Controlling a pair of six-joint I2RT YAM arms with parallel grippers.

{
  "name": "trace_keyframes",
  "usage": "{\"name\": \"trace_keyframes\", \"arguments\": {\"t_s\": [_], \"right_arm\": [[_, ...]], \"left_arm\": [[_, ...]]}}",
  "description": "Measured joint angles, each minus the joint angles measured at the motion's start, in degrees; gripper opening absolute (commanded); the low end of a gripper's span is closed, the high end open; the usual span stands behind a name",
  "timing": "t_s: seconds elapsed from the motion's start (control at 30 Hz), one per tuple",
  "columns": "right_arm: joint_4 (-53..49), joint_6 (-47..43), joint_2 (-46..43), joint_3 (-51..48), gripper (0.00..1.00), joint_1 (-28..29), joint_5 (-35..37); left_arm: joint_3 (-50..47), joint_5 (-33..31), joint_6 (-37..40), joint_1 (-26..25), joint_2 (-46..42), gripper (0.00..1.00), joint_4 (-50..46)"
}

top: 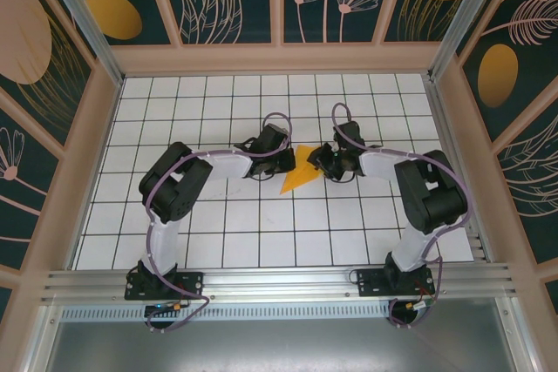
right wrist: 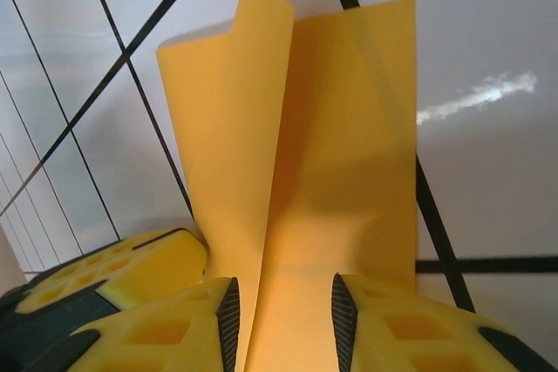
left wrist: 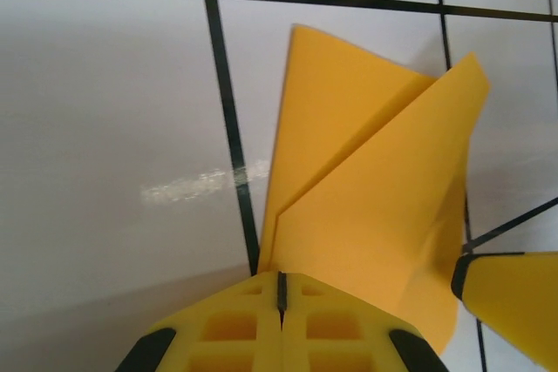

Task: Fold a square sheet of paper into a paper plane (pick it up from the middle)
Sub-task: Pick up the paper from the center of the table.

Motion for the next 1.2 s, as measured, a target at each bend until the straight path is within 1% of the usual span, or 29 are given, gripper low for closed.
{"name": "trace_keyframes", "arguments": {"t_s": [0.2,0.87,1.2], "right_arm": [[-0.04,0.07,2.32,1.25,0.35,0.0,-0.22],[2.21,0.55,4.98,3.54,0.32,0.24,-3.02],[4.76,1.57,4.98,3.48,0.25,0.42,-4.55]], "left_arm": [[0.22,-0.2,0.0,0.04,0.2,0.0,-0.07],[0.2,-0.11,-0.02,0.2,0.2,0.02,-0.04],[-0.33,0.07,-0.04,0.31,-0.02,0.04,0.39]]}}
